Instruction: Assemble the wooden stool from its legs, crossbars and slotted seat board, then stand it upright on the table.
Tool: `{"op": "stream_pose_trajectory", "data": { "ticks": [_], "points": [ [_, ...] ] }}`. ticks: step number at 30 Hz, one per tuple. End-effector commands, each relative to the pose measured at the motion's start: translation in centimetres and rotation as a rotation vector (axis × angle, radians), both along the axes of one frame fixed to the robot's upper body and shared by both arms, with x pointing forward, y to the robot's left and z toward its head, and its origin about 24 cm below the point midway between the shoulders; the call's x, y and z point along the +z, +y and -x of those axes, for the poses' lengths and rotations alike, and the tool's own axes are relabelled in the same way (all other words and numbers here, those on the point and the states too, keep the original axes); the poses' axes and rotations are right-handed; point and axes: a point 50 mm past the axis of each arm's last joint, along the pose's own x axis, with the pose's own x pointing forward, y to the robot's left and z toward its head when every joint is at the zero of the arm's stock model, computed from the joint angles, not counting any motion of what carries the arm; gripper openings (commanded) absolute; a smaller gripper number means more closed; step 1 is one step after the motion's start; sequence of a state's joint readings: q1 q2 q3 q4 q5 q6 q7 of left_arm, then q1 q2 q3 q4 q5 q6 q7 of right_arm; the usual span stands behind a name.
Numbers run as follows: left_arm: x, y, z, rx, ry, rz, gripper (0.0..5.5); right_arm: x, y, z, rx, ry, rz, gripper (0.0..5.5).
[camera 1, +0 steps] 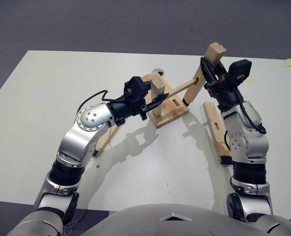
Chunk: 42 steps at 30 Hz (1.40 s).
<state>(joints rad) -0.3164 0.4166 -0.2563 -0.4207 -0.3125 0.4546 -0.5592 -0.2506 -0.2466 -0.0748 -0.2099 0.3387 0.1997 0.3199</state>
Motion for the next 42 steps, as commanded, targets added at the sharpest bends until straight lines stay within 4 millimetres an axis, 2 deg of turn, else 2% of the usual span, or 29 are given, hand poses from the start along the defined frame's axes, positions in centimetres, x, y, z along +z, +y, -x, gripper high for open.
{"op": "stream_pose_trajectory", "data": {
  "ticks": [1,13,21,29,37,42],
  "points": [
    [-3.6,0.8,-0.1,0.055,0.143,-0.123,2.04,0.2,2.2,0.6,0.083,-0.088,0.06,1.03],
    [-3.9,0.7,-0.2,0.045,0.151,-0.125,2.04,-0.8,2.2,0.1,0.118,-0.088,0.084,1.03],
    [-4.3,0.7,-0.2,0.05,0.157,-0.137,2.04,-1.4,3.1,0.6,0.182,-0.081,0.102,1.03],
    [-4.7,0.6,-0.2,0.052,0.16,-0.14,2.04,-1.8,3.7,1.7,0.372,0.052,0.002,1.04],
    [-5.0,0.5,-0.2,0.058,0.16,-0.148,2.04,-0.5,2.3,0.8,0.35,0.117,-0.121,1.04],
    [-5.1,0.4,-0.2,0.059,0.158,-0.151,2.04,1.4,2.8,1.2,0.399,0.044,-0.071,1.04]
  ]
}}
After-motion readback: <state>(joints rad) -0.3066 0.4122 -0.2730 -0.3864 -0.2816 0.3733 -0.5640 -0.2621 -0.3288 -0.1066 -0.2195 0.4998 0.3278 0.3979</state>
